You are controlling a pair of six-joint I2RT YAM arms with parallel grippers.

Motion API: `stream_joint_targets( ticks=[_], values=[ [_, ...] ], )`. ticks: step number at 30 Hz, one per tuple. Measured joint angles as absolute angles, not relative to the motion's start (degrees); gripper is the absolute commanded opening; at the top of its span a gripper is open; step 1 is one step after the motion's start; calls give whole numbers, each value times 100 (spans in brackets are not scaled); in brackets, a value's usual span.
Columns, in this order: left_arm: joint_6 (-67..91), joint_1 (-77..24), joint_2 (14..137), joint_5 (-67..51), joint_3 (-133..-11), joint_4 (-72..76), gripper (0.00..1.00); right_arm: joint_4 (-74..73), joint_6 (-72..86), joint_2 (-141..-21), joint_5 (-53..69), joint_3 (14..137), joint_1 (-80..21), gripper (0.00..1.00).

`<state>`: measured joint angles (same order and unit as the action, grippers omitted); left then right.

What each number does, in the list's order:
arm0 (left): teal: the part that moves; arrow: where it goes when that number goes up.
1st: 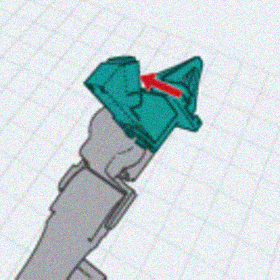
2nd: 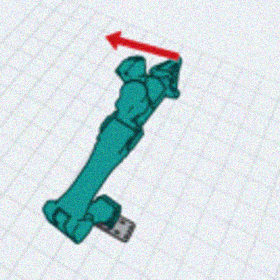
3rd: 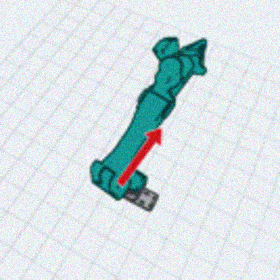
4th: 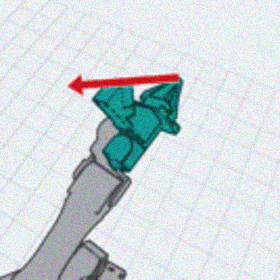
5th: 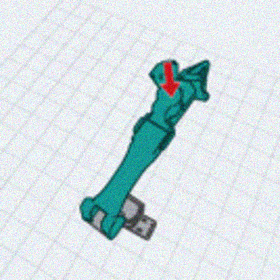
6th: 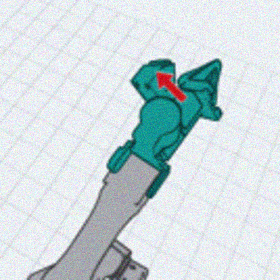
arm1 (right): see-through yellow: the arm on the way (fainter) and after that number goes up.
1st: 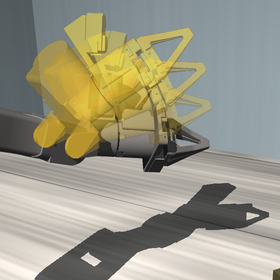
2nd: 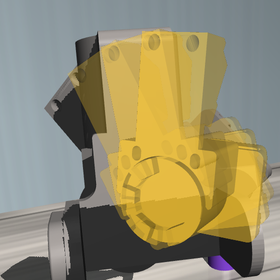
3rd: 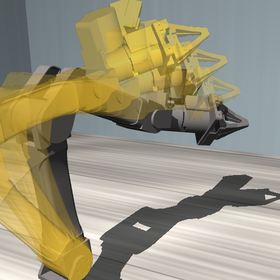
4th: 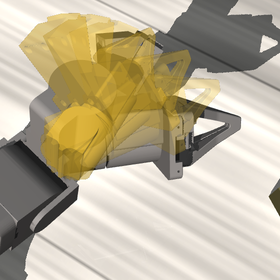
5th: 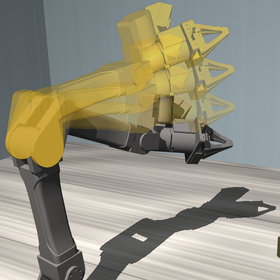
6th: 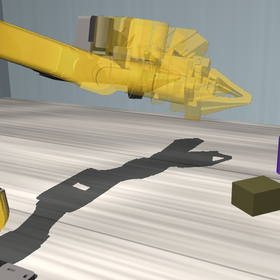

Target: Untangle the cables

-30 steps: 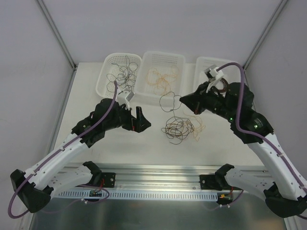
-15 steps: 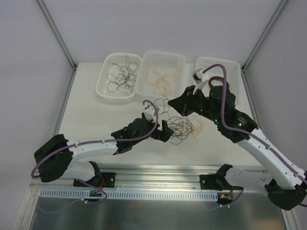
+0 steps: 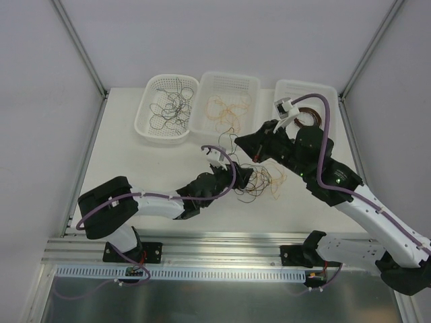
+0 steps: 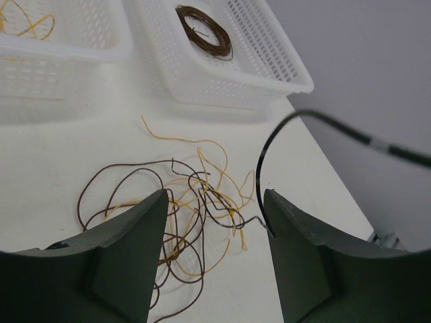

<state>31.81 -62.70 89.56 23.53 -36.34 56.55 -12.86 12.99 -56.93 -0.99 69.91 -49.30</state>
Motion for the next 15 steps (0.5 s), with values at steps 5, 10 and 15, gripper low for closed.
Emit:
stream_joint_targets(
  ticks=[5, 10, 15],
  values=[
    [3267, -6267, 8991, 2766, -3636, 6121, 27, -1243, 1350, -5502, -287, 6705, -4945, 1],
    [3256, -6267, 8991, 2897, -3636, 6451, 0, -1258, 1396, -5360, -427, 6528, -4950, 0],
    [3212, -6267, 8969, 2877, -3636, 6508, 0, -1400, 1350, -5269, -770, 6490, -4952, 7]
  ],
)
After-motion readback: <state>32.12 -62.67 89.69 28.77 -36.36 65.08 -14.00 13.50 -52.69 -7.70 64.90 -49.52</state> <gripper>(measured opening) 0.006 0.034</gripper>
